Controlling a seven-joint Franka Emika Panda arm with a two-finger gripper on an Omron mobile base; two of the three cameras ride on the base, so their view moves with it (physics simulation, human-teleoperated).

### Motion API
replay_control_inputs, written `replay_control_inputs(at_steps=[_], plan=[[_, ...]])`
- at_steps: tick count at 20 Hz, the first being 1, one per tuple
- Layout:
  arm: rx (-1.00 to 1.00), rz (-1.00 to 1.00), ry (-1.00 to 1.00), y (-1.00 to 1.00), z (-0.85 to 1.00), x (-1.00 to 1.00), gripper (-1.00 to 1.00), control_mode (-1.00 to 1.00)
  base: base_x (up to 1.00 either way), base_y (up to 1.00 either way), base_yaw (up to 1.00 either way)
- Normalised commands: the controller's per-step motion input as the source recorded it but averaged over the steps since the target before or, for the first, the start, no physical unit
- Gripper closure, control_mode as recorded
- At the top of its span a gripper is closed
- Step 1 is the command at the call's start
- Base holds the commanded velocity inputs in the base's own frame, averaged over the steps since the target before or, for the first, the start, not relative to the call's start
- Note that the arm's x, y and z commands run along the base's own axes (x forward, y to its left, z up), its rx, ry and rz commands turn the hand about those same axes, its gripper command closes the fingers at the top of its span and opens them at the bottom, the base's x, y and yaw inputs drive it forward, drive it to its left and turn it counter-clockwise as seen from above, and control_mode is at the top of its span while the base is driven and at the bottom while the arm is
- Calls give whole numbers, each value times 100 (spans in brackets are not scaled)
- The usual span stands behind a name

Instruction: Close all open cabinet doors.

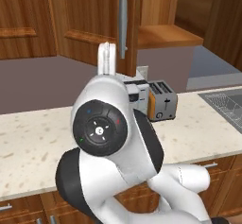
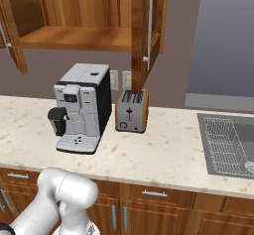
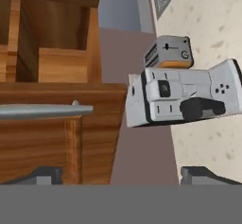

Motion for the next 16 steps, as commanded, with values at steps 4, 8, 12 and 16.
replay_control_inputs(at_steps=[4, 8, 12, 16], plan=[[1, -17, -12, 2, 12, 43, -100, -100, 0, 0, 0], [0, -12, -7, 0, 0, 59, -100, -100, 0, 0, 0], [0, -11, -6, -3, 0, 63, -100, -100, 0, 0, 0], [1, -10, -1, -9, 0, 65, -100, -100, 0, 0, 0]])
